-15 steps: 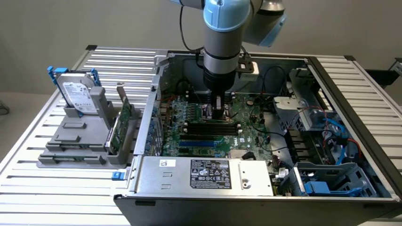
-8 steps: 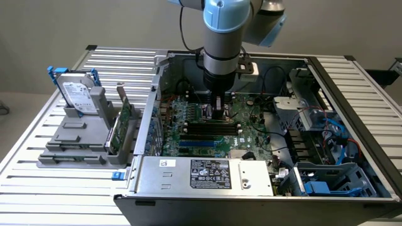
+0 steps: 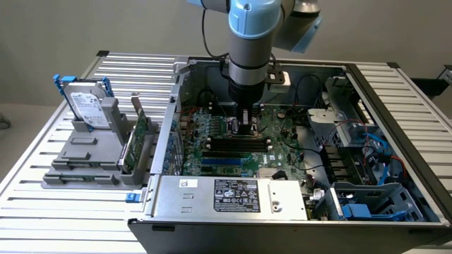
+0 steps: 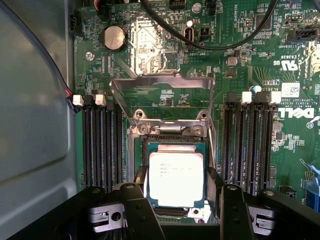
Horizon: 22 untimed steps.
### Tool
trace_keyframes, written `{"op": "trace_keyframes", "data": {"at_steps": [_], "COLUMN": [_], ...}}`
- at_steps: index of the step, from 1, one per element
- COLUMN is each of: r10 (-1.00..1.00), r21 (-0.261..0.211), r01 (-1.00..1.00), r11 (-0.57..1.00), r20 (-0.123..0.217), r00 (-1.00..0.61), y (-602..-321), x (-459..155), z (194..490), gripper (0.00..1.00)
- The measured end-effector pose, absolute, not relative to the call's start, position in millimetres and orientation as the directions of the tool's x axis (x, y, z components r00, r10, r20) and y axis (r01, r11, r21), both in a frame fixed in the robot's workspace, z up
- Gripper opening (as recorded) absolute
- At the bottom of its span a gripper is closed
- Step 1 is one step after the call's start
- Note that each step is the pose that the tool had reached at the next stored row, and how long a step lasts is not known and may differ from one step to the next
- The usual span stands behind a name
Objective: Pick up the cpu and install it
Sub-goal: 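Place the cpu into insertion slot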
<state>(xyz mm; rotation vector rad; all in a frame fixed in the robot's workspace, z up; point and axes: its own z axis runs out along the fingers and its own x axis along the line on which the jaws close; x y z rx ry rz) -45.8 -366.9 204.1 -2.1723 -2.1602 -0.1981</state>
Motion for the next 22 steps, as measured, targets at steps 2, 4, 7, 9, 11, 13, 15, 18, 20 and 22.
{"op": "trace_keyframes", "data": {"at_steps": [2,4,7,9,11,13,15,18,20,22], "r10": [0.990,0.990,0.990,0.990,0.990,0.990,0.990,0.990,0.990,0.990], "r21": [0.040,0.040,0.040,0.040,0.040,0.040,0.040,0.040,0.040,0.040], "r01": [0.999,0.999,0.999,0.999,0.999,0.999,0.999,0.999,0.999,0.999], "r11": [-0.008,-0.008,-0.008,-0.008,-0.008,-0.008,-0.009,-0.009,-0.008,-0.008], "r20": [0.142,0.142,0.142,0.141,0.142,0.142,0.142,0.141,0.142,0.142], "r00": [0.003,0.003,0.003,0.003,0.003,0.003,0.003,0.003,0.003,0.003], "y": [-366.3,-366.0,-365.1,-364.9,-364.7,-364.3,-363.8,-362.9,-362.4,-362.3], "x": [-45.8,-45.8,-45.8,-45.8,-45.7,-45.5,-45.4,-45.3,-45.2,-45.2], "z": [204.0,204.0,203.8,203.6,203.4,203.1,202.9,201.8,200.5,199.3], "gripper": [0.55,0.55,0.55,0.55,0.55,0.55,0.55,0.55,0.55,0.55]}}
